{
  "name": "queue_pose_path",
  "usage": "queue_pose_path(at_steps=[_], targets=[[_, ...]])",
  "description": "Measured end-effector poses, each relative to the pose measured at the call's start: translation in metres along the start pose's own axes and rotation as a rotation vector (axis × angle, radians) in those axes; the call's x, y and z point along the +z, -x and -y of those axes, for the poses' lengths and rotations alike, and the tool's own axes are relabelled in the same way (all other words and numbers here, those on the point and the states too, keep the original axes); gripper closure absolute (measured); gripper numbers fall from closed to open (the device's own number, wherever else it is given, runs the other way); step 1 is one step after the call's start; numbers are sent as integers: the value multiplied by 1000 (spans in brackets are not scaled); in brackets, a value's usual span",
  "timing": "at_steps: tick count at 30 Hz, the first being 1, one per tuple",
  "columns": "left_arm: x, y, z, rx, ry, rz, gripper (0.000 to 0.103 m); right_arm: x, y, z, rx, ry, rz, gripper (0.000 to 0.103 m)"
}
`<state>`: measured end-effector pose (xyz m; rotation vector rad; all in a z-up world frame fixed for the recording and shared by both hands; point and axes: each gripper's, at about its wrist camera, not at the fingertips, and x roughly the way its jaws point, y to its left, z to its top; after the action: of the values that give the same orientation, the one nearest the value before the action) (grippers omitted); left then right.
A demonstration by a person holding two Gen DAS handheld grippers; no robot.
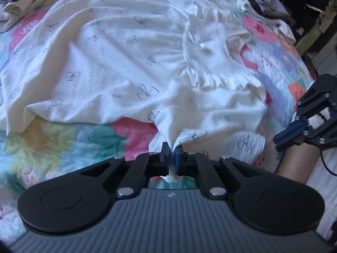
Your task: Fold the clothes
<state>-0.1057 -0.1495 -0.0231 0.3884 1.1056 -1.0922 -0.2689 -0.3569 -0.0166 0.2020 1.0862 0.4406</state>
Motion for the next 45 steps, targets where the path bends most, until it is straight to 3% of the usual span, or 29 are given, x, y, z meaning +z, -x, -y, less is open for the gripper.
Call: queue_pose_path(at_steps=[1, 3, 8, 9, 10, 12, 17, 20, 23, 26, 28, 33, 38, 42, 45], targets=[[2, -1, -1, -3, 10, 1, 98, 3, 3, -5, -1, 19, 30, 69], [3, -4, -2, -8, 18, 1, 98, 10, -4, -12, -39, 71, 60, 53], [9, -10, 8, -25, 13, 35, 98, 17, -56, -31, -187, 266, -22, 48], [10, -8, 9, -27, 11, 45, 98, 15, -65, -33, -213, 298, -55, 50], [12, -6, 9, -28, 11, 53, 98, 13, -75, -34, -239, 330, -87, 67], [14, 3, 8, -30, 21, 66, 98, 12, -72, -29, -211, 302, -81, 98], [14, 29, -10, -101, 109, 118, 98, 17, -14, -10, 59, 97, 8, 98], [11, 33, -21, -129, 160, 126, 98, 13, -5, -16, 103, 121, -25, 98], [1, 9, -24, -106, 170, 41, 98, 6, -27, -14, 59, 108, -96, 99], [-13, -25, -19, -20, 136, -102, 98, -2, -50, -12, 110, 48, -149, 99], [-18, -32, -14, 4, 99, -127, 98, -9, -59, -16, 120, 54, -199, 99], [-11, -10, -22, 17, 106, -75, 94, -12, -56, -22, 91, 60, -238, 98], [-5, 31, -58, 132, 184, 31, 78, 18, -14, -24, 127, 47, -138, 86], [-6, 49, -108, 235, 321, 84, 71, 62, 11, -22, 147, 57, -32, 64], [-8, 58, -150, 252, 449, 155, 71, 96, 4, -22, 75, 95, 22, 63]])
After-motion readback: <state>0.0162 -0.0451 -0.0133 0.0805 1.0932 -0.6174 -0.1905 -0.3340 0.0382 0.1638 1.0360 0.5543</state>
